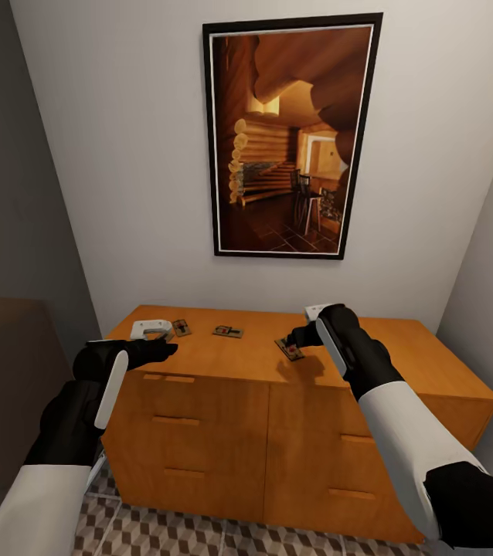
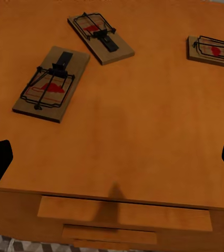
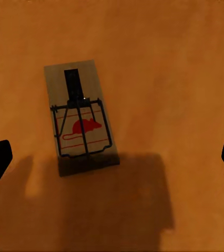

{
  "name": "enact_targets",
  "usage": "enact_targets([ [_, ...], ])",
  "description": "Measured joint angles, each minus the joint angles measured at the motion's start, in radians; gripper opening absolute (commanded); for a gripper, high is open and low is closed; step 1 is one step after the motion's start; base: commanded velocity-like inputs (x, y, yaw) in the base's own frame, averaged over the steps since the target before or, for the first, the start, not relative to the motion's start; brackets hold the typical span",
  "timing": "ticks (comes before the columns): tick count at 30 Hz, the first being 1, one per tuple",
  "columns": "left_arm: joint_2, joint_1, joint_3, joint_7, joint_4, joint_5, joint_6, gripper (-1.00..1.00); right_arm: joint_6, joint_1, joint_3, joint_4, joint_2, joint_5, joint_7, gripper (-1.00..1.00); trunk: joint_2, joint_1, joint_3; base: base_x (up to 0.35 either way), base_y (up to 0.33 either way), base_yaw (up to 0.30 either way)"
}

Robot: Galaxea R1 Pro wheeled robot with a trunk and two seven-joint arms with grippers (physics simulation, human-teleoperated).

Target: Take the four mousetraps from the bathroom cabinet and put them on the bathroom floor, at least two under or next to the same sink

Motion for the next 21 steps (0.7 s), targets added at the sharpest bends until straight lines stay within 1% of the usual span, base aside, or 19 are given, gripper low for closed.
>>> enact_targets([
  [8, 0.0, 0.0, 0.0, -0.001, 0.001, 0.0, 0.0, 1.0, 0.0, -0.001, 0.0, 0.0, 0.004, 0.0, 0.001, 1.0, 0.0, 0.0, 0.0, 0.069, 0.0, 0.0],
  [21, 0.001, 0.0, 0.001, -0.001, 0.001, 0.0, 0.0, 1.0, 0.0, -0.002, 0.0, 0.006, 0.012, -0.001, 0.001, 1.0, 0.0, 0.0, 0.0, 0.011, 0.0, 0.0],
])
